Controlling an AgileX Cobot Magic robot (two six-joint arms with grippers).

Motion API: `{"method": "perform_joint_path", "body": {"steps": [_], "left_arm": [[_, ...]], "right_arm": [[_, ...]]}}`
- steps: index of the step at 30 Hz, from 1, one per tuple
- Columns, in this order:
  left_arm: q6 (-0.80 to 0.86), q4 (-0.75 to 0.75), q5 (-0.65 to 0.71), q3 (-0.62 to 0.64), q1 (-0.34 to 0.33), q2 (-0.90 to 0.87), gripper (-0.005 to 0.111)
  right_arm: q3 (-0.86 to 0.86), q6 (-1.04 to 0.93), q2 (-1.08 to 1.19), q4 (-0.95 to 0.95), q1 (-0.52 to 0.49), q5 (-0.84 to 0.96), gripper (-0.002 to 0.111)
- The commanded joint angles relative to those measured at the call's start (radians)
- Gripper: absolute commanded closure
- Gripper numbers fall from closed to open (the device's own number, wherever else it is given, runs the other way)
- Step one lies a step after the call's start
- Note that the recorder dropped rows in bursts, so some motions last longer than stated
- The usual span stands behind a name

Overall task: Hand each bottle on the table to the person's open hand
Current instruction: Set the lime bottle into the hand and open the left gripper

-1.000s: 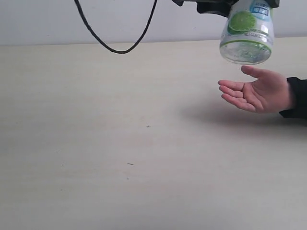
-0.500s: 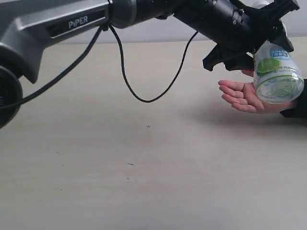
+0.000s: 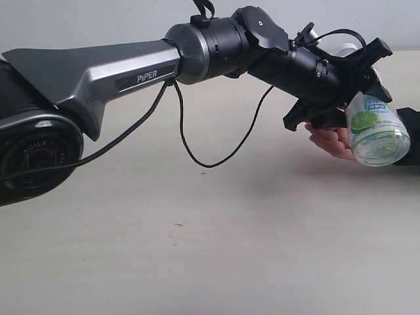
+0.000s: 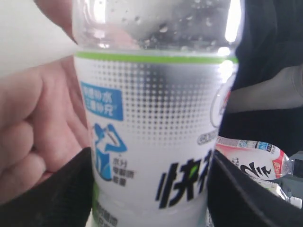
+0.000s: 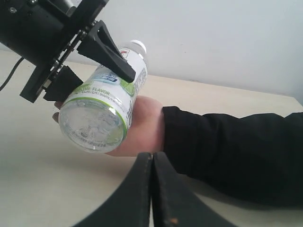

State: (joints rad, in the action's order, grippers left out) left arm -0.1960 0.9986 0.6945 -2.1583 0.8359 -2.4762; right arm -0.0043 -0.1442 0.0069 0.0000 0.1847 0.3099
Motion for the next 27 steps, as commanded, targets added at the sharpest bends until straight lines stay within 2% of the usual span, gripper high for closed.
{"method": "perform_joint_path", "body": {"steps": [1, 12, 15, 17, 23, 27], "left_arm": [[0.011, 0.007, -0.031, -0.008, -0.002, -0.006, 0.107], [0.053, -0.053, -0.031, -0.008, -0.002, -0.013, 0.107], [0.056, -0.054, -0.031, -0.008, 0.000, -0.013, 0.103], [0.061, -0.073, -0.031, -0.008, 0.000, -0.013, 0.093], [0.061, -0.095, -0.029, -0.008, 0.000, -0.013, 0.052], [0.071, -0.095, -0.029, -0.008, 0.000, -0.013, 0.039]], "right_arm": [[0.004, 0.000, -0.007, 0.000, 0.002, -0.005, 0.108], [0.004, 0.000, -0.007, 0.000, 0.002, -0.005, 0.108], [0.004, 0.000, -0.007, 0.000, 0.002, -0.005, 0.108], [0.004, 0.000, -0.007, 0.000, 0.002, -0.005, 0.108], [0.004, 0.000, -0.007, 0.000, 0.002, -0.005, 0.108], [0.004, 0.000, -0.007, 0.000, 0.002, -0.005, 0.108]]}}
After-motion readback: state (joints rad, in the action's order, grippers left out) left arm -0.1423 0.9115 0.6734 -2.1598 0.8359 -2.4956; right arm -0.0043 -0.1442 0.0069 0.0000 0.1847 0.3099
